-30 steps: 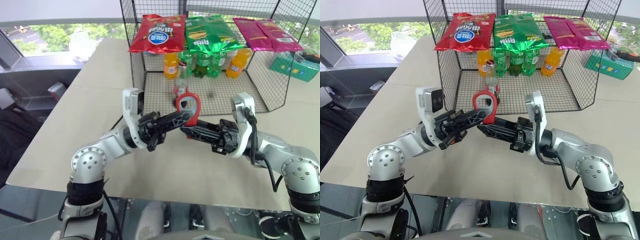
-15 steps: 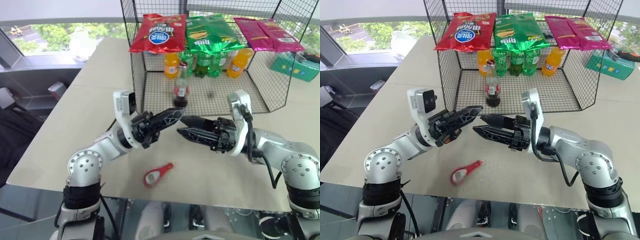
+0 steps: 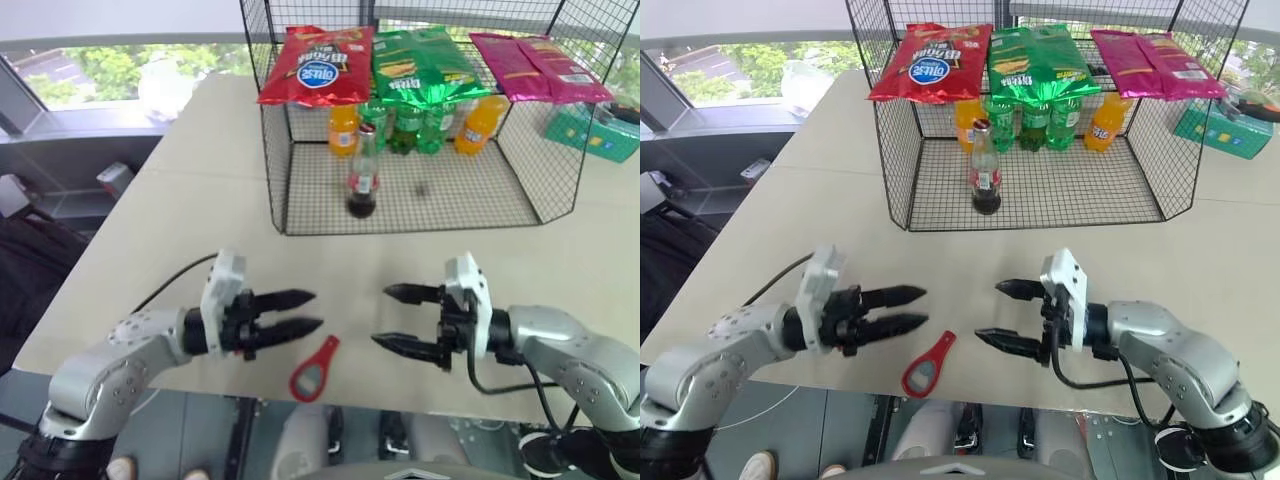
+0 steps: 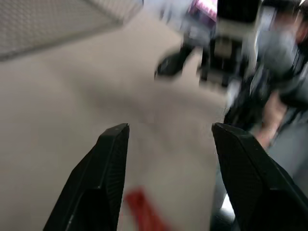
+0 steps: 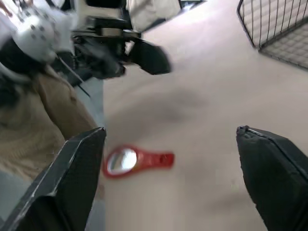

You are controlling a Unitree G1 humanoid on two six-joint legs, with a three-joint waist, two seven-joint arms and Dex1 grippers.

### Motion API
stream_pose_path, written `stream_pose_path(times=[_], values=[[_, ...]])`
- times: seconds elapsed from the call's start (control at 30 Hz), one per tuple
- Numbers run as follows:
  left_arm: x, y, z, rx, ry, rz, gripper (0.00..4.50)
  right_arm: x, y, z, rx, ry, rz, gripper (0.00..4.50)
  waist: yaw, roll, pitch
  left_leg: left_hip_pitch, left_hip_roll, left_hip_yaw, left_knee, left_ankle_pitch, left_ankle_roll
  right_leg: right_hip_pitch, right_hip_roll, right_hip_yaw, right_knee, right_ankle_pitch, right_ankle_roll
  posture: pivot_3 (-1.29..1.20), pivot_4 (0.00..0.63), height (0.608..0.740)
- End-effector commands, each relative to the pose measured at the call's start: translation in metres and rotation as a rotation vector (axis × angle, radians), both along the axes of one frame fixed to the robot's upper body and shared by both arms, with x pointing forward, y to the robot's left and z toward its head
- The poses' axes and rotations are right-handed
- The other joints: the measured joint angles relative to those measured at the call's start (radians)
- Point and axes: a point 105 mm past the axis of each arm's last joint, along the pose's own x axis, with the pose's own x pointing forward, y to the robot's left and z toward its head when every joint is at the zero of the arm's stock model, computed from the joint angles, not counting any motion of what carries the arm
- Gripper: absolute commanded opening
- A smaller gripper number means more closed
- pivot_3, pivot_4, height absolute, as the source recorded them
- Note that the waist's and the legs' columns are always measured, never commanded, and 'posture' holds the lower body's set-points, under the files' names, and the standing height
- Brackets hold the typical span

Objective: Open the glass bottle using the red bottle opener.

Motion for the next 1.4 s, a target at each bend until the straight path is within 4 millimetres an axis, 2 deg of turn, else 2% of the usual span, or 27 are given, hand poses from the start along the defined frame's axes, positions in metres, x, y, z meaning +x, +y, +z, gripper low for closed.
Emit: stream_pose_path(times=[0.03,0.17,0.3,0.37,0.43,0.5,0.63,0.77,0.87,0.93,1.13,1.4], values=[[-0.015,0.001,-0.01,0.117,-0.127,-0.117,2.91,-0.012,-0.001,0.005,-0.035,-0.143,0.065,4.45,-0.001,0.001,0.0,0.0,0.0,0.0,0.0,0.0,0.0,0.0,0.0,0.0,0.0,0.0,0.0,0.0,0.15,0.74],[-0.025,0.01,-0.031,0.215,-0.194,-0.169,2.91,-0.018,-0.003,-0.004,-0.079,-0.209,0.073,4.45,-0.002,0.001,0.001,0.0,0.0,0.0,-0.004,0.0,0.0,-0.002,0.0,0.0,-0.002,0.0,-0.001,0.0,0.15,0.74],[-0.042,0.016,-0.061,0.36,-0.294,-0.281,2.91,-0.019,-0.003,-0.004,-0.066,-0.231,0.046,4.45,-0.002,0.002,0.001,-0.001,0.0,0.0,-0.005,0.0,0.0,-0.003,0.0,-0.001,-0.002,0.002,0.0,0.0,0.15,0.74],[-0.039,0.018,-0.066,0.414,-0.354,-0.284,2.91,-0.02,-0.003,-0.003,-0.065,-0.235,0.045,4.45,-0.001,0.002,0.001,-0.001,0.0,0.0,-0.005,0.0,0.0,-0.003,0.0,-0.001,-0.002,0.002,0.0,0.0,0.15,0.74],[-0.027,0.019,-0.07,0.471,-0.422,-0.248,2.91,-0.021,-0.004,-0.002,-0.066,-0.237,0.043,4.45,0.002,0.004,0.001,-0.001,0.0,0.0,-0.005,0.0,0.0,-0.003,-0.001,-0.002,-0.003,-0.001,-0.001,0.0,0.15,0.74],[-0.008,0.018,-0.068,0.495,-0.476,-0.174,2.91,-0.02,-0.005,-0.002,-0.07,-0.24,0.036,4.45,0.003,0.007,0.001,0.0,0.0,0.0,-0.005,0.0,0.0,-0.003,-0.002,-0.002,-0.003,-0.001,0.0,0.0,0.15,0.74],[0.04,0.024,-0.049,0.507,-0.563,-0.056,2.91,-0.017,-0.005,-0.001,-0.076,-0.244,0.023,4.45,0.018,0.009,0.001,0.0,-0.001,-0.001,-0.002,-0.002,0.004,0.0,-0.002,-0.005,-0.002,0.001,0.004,0.0,0.15,0.74],[0.062,0.029,-0.03,0.376,-0.477,0.089,2.91,-0.011,-0.004,0.0,-0.08,-0.249,0.01,4.45,0.023,0.011,0.002,0.001,0.001,-0.002,0.0,-0.002,0.004,0.001,-0.003,-0.009,0.0,0.002,0.005,0.0,0.15,0.74],[0.055,0.022,-0.022,0.244,-0.388,0.112,2.91,-0.008,-0.005,0.0,-0.081,-0.248,-0.011,4.45,0.023,0.011,0.002,0.0,0.001,-0.005,0.002,-0.002,0.004,0.002,-0.004,-0.013,0.002,0.002,0.005,0.0,0.15,0.74],[0.043,0.014,-0.019,0.175,-0.34,0.075,2.91,-0.007,-0.006,0.0,-0.082,-0.248,-0.017,4.45,0.023,0.011,0.002,0.0,0.001,-0.006,0.002,-0.001,0.003,0.002,-0.004,-0.014,0.002,0.002,0.005,0.0,0.15,0.74],[0.015,0.005,-0.016,0.15,-0.316,-0.06,2.91,-0.006,-0.005,0.0,-0.088,-0.249,-0.014,4.45,0.022,0.01,0.003,-0.002,0.001,-0.006,0.003,0.001,-0.001,0.002,-0.005,-0.015,0.002,0.002,0.005,0.0,0.15,0.74],[0.024,-0.006,-0.015,0.155,-0.343,-0.019,2.91,-0.003,-0.006,0.001,-0.09,-0.255,-0.016,4.45,0.025,0.009,0.003,-0.003,0.0,-0.006,0.004,0.0,0.001,0.003,-0.005,-0.015,0.001,0.002,0.005,0.0,0.15,0.74]])
